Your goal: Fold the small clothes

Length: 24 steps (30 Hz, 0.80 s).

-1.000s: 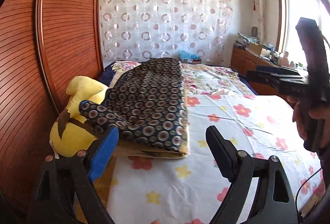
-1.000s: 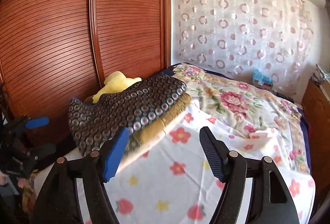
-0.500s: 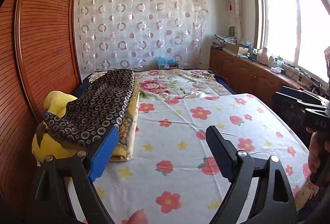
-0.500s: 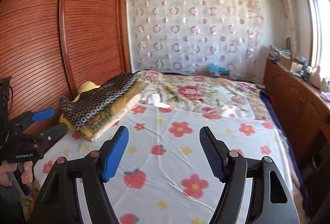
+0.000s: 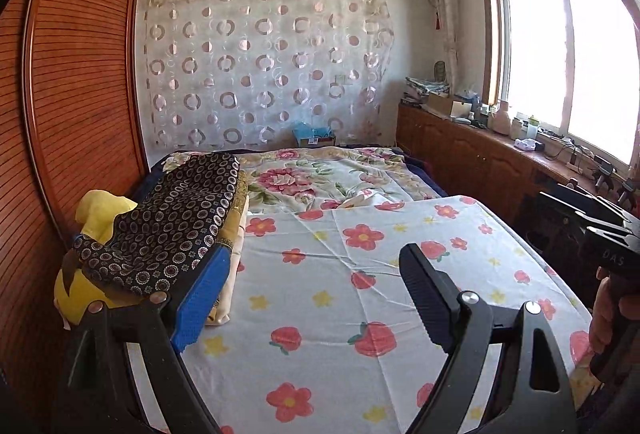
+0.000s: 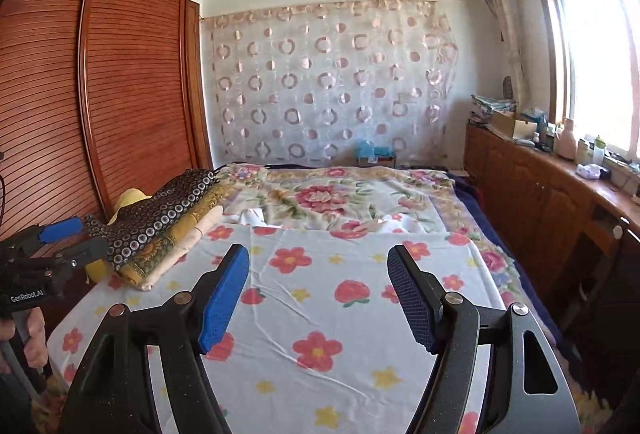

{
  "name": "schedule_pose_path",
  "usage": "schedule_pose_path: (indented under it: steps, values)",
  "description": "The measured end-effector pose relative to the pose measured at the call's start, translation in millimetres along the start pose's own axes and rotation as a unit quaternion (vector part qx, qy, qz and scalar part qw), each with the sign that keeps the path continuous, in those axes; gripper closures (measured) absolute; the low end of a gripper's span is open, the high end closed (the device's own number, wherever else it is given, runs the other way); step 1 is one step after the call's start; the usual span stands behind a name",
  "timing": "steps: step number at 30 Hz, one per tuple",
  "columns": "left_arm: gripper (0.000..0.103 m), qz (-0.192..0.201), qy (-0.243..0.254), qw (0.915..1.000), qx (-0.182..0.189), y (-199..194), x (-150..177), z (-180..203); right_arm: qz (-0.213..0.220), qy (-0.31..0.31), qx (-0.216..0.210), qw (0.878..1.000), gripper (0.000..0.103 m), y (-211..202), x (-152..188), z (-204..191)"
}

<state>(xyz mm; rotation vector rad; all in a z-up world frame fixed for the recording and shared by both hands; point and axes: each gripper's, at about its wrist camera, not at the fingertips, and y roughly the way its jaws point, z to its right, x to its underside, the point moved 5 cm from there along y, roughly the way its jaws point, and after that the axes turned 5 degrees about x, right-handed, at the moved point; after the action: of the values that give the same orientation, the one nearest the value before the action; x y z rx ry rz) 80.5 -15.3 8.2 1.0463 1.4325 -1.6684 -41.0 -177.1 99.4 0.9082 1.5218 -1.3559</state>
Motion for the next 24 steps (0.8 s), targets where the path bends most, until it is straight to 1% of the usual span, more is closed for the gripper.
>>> schedule_pose_path:
  steps: [7, 11, 24]
  values:
    - [0.016, 0.001, -0.002, 1.0000, -0.007, -1, 1, -2, 0.001, -0.001, 0.005, 1.000, 0.029, 1, 4, -6]
    - [0.016, 0.001, -0.002, 1.0000, -0.009, -1, 1, -2, -0.001, 0.005, 0.004, 1.000, 0.029, 12, 3, 1]
    - [0.016, 0.002, -0.002, 1.0000, -0.009, -1, 2, -2, -0.001, 0.007, 0.003, 1.000, 0.029, 16, 2, 12]
